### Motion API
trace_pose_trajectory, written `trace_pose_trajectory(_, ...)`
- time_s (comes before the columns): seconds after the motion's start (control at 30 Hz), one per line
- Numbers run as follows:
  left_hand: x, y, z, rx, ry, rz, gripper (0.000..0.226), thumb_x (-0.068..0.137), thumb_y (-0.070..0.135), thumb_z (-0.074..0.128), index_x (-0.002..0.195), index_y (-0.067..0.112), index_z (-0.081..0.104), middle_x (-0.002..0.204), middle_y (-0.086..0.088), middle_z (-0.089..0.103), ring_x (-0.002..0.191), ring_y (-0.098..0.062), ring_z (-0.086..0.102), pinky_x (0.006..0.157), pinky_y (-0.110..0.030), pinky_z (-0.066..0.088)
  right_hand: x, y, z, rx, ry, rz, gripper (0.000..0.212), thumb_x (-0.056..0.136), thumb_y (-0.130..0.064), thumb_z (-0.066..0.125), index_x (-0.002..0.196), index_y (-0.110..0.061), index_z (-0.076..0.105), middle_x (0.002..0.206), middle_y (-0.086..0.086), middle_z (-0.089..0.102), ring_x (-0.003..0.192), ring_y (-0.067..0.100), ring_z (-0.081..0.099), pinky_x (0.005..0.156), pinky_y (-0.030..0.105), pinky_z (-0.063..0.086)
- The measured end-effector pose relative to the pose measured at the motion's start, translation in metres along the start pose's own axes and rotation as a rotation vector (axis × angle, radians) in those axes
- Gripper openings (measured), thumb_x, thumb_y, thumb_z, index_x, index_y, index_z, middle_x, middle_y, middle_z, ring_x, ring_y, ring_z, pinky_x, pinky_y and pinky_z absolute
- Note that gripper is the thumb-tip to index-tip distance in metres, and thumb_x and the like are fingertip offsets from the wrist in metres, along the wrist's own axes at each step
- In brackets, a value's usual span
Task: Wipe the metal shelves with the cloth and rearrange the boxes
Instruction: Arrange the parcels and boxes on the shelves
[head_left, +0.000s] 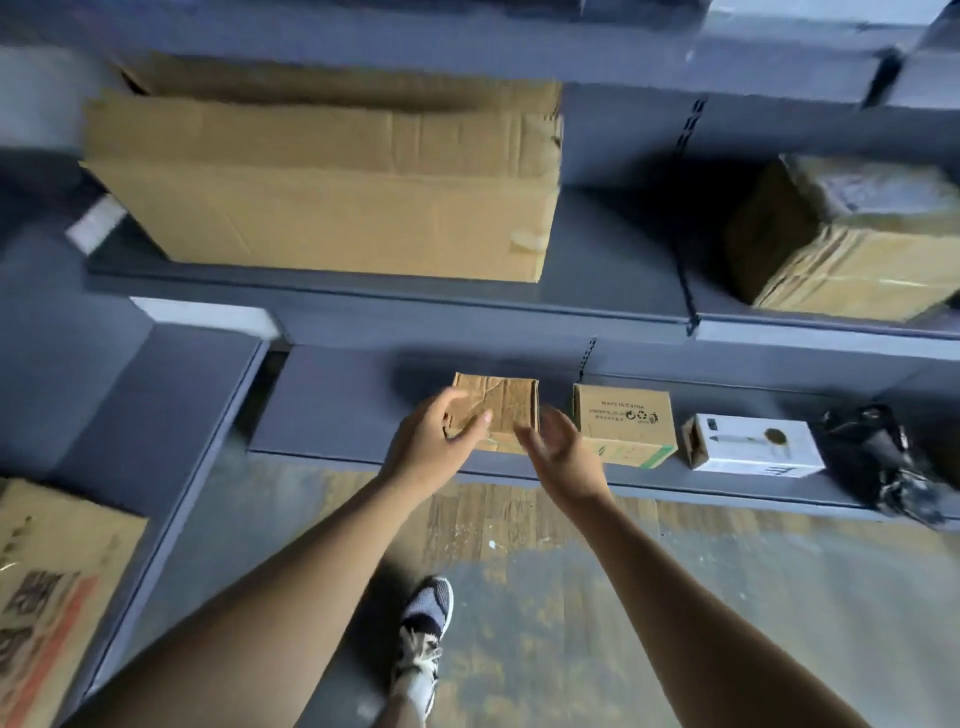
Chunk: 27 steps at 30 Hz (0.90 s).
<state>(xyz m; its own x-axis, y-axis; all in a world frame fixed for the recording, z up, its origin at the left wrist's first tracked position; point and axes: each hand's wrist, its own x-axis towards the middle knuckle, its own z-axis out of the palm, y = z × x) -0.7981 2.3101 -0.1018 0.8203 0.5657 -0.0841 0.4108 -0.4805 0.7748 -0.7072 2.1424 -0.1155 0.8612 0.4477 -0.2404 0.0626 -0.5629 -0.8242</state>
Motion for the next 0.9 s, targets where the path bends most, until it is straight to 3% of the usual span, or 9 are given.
trace_pose_trajectory(0.07,-0.032,0.062,-0.043,-0.061,0.060,0.010,0.046,0.089,0.055,0.065,0.124,0.024,0.062,0.119,0.003,0.070,0.108,-0.016,0.065,0.090,-0.031,0.051,-0.041,-0.058,-0.040,0.046,0.029,-0.038,0.076,0.084,-0.071,0.058,0.139,-0.018,0.058,0.133,0.003,0.067,0.125,0.018,0.062,0.102,0.035,0.050)
trace_pose_trajectory(0.13,-0.053,0.127,-0.091,-0.138,0.125,0.025,0.046,0.090,0.049,0.068,0.125,0.021,0.062,0.117,0.000,0.069,0.107,-0.017,0.065,0.090,-0.029,0.050,-0.073,-0.121,-0.083,0.079,0.086,-0.118,0.064,0.089,-0.062,0.064,0.135,-0.017,0.060,0.130,0.001,0.068,0.123,0.017,0.062,0.098,0.030,0.048)
trace_pose_trajectory(0.23,-0.075,0.216,-0.159,-0.206,0.237,0.137,0.059,0.081,0.062,0.065,0.125,0.023,0.060,0.117,0.001,0.069,0.107,-0.015,0.064,0.091,-0.028,0.048,-0.112,-0.211,-0.143,0.151,0.153,-0.220,0.054,0.093,-0.048,0.067,0.137,-0.018,0.058,0.128,0.000,0.067,0.119,0.016,0.063,0.094,0.029,0.048)
trace_pose_trajectory(0.3,-0.078,0.277,-0.208,-0.216,0.296,0.230,0.050,0.087,0.056,0.066,0.127,0.025,0.058,0.120,0.005,0.067,0.111,-0.012,0.061,0.092,-0.024,0.044,-0.126,-0.279,-0.184,0.225,0.189,-0.323,0.053,0.093,-0.045,0.068,0.138,-0.017,0.057,0.129,-0.004,0.065,0.121,0.015,0.062,0.099,0.035,0.051)
trace_pose_trajectory(0.37,-0.080,0.332,-0.253,-0.249,0.323,0.322,0.049,0.088,0.054,0.066,0.128,0.027,0.057,0.121,0.007,0.065,0.112,-0.011,0.061,0.094,-0.026,0.046,-0.138,-0.342,-0.219,0.258,0.237,-0.439,0.052,0.093,-0.043,0.068,0.137,-0.017,0.058,0.129,-0.005,0.064,0.120,0.013,0.062,0.104,0.033,0.048)
trace_pose_trajectory(0.5,-0.088,0.417,-0.331,-0.299,0.414,0.515,0.067,0.073,0.073,0.054,0.125,0.031,0.055,0.121,0.009,0.064,0.109,-0.010,0.062,0.094,-0.029,0.049,-0.165,-0.451,-0.276,0.323,0.319,-0.683,0.051,0.094,-0.042,0.068,0.138,-0.019,0.057,0.132,-0.002,0.064,0.121,0.012,0.061,0.105,0.028,0.046)
trace_pose_trajectory(0.67,-0.100,0.464,-0.397,-0.264,0.509,0.662,0.070,0.073,0.073,0.052,0.128,0.030,0.056,0.122,0.009,0.065,0.109,-0.009,0.063,0.094,-0.029,0.047,-0.188,-0.530,-0.312,0.330,0.366,-0.888,0.055,0.090,-0.053,0.069,0.136,-0.024,0.057,0.132,-0.006,0.064,0.121,0.011,0.061,0.107,0.035,0.047)
trace_pose_trajectory(0.77,-0.100,0.460,-0.415,-0.268,0.520,0.685,0.063,0.076,0.070,0.056,0.127,0.032,0.055,0.122,0.012,0.064,0.111,-0.006,0.061,0.094,-0.029,0.047,-0.192,-0.546,-0.310,0.336,0.393,-0.901,0.051,0.092,-0.042,0.071,0.136,-0.021,0.057,0.130,-0.004,0.064,0.118,0.014,0.063,0.107,0.039,0.049)
trace_pose_trajectory(0.9,-0.087,0.429,-0.439,-0.265,0.566,0.641,0.052,0.082,0.061,0.062,0.124,0.031,0.057,0.121,0.015,0.063,0.109,-0.004,0.060,0.089,-0.026,0.046,-0.180,-0.553,-0.284,0.284,0.359,-0.906,0.049,0.091,-0.045,0.071,0.134,-0.025,0.058,0.129,-0.007,0.064,0.120,0.012,0.063,0.108,0.040,0.048)
